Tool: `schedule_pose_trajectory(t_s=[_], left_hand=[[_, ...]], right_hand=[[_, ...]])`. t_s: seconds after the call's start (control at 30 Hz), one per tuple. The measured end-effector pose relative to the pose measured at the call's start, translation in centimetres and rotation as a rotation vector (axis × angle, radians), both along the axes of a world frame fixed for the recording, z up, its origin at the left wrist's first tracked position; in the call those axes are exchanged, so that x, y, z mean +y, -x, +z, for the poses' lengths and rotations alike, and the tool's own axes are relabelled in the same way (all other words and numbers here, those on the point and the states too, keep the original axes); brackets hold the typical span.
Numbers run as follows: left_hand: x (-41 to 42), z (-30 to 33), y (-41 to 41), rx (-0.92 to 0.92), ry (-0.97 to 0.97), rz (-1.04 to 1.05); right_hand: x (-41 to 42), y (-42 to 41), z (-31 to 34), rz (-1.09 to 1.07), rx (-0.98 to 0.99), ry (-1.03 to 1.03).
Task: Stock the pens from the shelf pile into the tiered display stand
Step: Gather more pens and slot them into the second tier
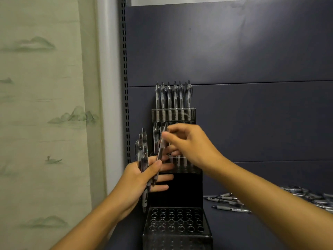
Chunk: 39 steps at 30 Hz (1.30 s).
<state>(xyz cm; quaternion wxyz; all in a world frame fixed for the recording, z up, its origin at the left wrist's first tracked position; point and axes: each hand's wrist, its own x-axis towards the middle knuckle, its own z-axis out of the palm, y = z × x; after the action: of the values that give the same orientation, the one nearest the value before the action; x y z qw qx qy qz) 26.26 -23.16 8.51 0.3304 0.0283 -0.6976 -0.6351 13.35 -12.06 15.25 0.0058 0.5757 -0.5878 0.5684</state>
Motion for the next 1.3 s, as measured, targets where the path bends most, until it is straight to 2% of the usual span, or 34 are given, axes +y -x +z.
schedule_pose_trajectory(t_s=[0.2,0.33,0.5,0.7,1.03,1.3], left_hand=[[-1.0,-1.3,-0.9,-0.084,0.08,0.038],[-1.6,-1.5,-1.2,-0.104,0.077,0.068],[-1.8,-1.5,-1.2,-0.095,0.085,0.075],[-1.7,-1.6,-1.1,-0.096,0.103,0.059],[-2.3,-1.5,-1.3,-0.09,0.029,0.096],[-2.0,-1.3,-0.7,-0.081,-0.004,0.084]], right_hand=[[0.5,1.5,3.3,-0.078,-0.056,0.212],[1.1,3.2,4.8,-0.209,-0.007,0.236],[0.9,4.7,4.4,-0.318,0.041,0.201],[0.3,5.1,3.3,-0.312,0.02,0.144],[0.2,5.1,3.4,-0.295,0.012,0.134],[-1.1,4.3,2.2,-0.257,0.022,-0.096]])
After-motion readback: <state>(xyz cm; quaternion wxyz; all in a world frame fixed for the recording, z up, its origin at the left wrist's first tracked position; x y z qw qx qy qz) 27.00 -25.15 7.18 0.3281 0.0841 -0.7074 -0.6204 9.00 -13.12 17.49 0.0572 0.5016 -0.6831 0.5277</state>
